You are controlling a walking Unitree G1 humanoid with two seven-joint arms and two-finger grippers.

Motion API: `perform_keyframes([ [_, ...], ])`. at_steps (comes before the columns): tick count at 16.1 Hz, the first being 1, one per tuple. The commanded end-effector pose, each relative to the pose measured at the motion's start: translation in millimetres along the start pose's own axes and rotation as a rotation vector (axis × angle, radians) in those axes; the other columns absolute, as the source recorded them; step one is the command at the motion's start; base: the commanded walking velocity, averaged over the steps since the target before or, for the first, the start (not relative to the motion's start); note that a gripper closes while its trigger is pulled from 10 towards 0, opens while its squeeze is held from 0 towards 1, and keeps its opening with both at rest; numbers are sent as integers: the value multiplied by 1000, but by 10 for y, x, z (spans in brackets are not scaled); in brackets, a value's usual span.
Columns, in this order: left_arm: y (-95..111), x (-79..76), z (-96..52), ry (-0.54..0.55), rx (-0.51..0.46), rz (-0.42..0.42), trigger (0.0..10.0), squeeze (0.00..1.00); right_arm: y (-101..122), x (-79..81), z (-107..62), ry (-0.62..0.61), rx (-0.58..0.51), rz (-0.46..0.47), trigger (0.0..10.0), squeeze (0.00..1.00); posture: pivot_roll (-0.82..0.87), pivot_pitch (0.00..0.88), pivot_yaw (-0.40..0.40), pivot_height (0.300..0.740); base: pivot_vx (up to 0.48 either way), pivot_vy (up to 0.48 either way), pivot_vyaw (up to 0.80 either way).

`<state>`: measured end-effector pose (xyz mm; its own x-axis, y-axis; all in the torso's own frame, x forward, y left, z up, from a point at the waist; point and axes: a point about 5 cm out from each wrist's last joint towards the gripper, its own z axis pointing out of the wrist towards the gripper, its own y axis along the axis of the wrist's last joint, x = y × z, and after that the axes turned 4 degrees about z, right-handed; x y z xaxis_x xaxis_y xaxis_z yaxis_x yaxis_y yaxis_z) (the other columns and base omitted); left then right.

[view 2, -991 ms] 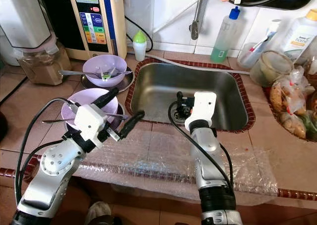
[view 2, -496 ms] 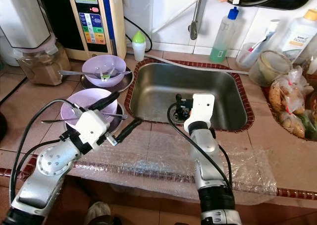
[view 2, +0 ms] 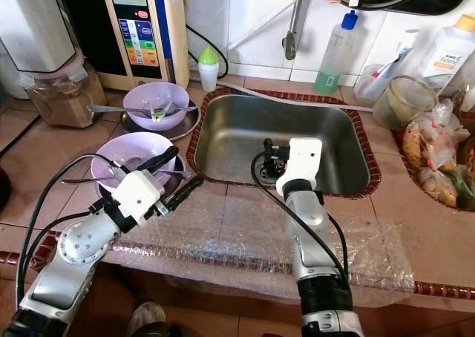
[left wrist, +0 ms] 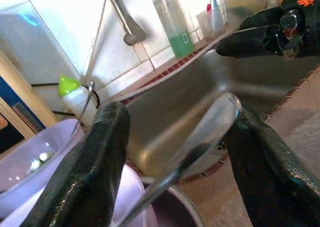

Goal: Kitchen organization

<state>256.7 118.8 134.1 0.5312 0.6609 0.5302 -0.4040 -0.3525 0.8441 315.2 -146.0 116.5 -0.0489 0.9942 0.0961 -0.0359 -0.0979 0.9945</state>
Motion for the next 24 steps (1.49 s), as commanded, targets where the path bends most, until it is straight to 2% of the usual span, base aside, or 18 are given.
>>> perform_keyframes([
  [1,5,30,17,2,-6,30,0,0,34,-13,29,-3,-12,-1,10000,0,20,0,-16,740,0,0,0],
  [11,-44,105,18,85,3,112,0,0,37,-24,29,0,-13,-5,10000,0,18,0,-25,740,0,0,0],
  [14,-44,98,26,87,-3,111,0,0,30,14,28,45,-1,36,10000,0,17,0,-24,740,0,0,0],
  [16,-43,96,34,86,-7,109,0,0,14,246,-33,271,43,164,10000,0,16,0,-24,740,0,0,0],
  [17,-40,94,39,85,-9,108,0,0,35,316,-78,366,50,192,10000,0,14,0,-23,740,0,0,0],
  [20,-30,93,50,87,-16,106,0,0,70,319,-152,502,77,233,10000,0,13,0,-22,740,0,0,0],
  [24,17,122,76,96,-37,119,0,0,72,254,-242,643,151,233,10000,0,9,0,-20,740,0,0,0],
])
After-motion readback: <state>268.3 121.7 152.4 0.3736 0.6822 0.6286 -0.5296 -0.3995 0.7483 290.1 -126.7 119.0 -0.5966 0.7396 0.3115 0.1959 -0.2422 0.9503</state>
